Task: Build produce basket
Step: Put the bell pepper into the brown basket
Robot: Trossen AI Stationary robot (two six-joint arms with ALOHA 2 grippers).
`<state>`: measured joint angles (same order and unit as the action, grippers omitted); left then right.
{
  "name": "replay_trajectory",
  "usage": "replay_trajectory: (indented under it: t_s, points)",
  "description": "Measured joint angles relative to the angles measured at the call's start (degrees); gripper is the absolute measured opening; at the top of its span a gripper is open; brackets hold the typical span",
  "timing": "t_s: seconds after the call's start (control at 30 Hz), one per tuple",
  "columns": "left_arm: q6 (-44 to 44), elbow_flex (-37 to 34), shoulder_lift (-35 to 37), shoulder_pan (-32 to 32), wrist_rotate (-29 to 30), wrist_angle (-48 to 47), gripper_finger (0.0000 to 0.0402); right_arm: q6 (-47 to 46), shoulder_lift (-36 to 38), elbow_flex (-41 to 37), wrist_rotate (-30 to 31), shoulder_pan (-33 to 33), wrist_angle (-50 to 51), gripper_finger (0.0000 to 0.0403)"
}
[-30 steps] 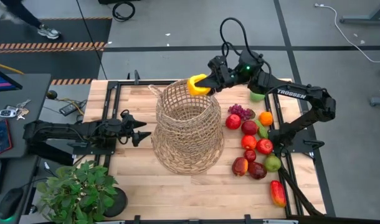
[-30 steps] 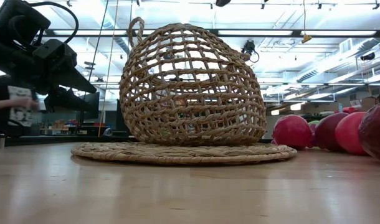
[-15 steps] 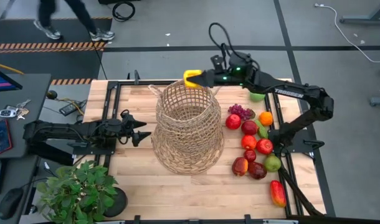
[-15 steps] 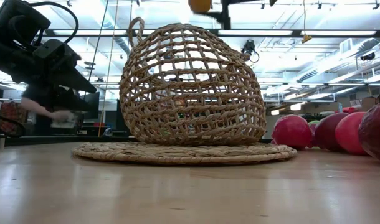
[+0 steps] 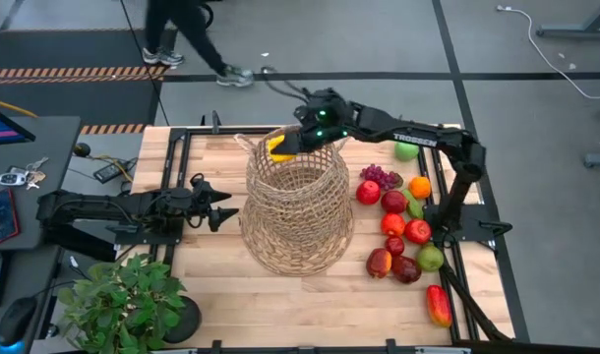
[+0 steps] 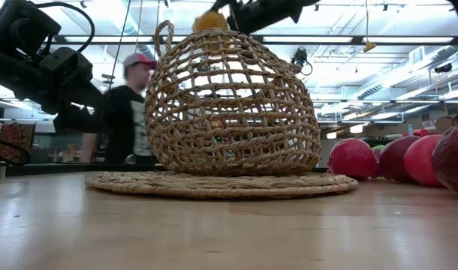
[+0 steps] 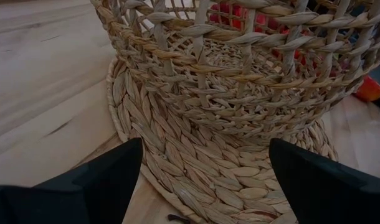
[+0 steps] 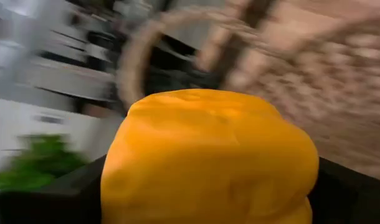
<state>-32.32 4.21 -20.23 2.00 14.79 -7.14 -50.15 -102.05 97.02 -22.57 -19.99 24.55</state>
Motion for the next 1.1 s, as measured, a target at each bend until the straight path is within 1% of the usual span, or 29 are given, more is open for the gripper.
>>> replay_trajectory:
  t_s: [0.13,0.27,0.5,0.63,0.73,0.97,1.1]
  points:
    - [0.0,0.0,0.0,0.0,0.0,0.0,0.0357,5.3,-4.6,6.7,4.0,0.0,13.9,0.0364]
    - [0.0,0.0,0.0,0.0,0.0,0.0,0.0357,8.7,-8.4,9.7,5.1,0.0,20.6,0.0364]
    - [0.0,0.0,0.0,0.0,0.0,0.0,0.0357,13.0,-13.0,9.8,8.9,0.9,24.8,0.0364]
    - [0.0,0.0,0.0,0.0,0.0,0.0,0.0357,15.7,-14.9,9.8,12.4,1.2,28.1,0.0364]
    - [0.0,0.0,0.0,0.0,0.0,0.0,0.0357,17.8,-15.9,9.8,13.1,1.2,29.4,0.0364]
    - [0.0,0.0,0.0,0.0,0.0,0.0,0.0357,18.4,-17.0,9.8,13.7,1.0,28.7,0.0364]
    - [0.0,0.0,0.0,0.0,0.0,0.0,0.0357,18.4,-17.0,9.8,14.2,1.1,25.9,0.0364]
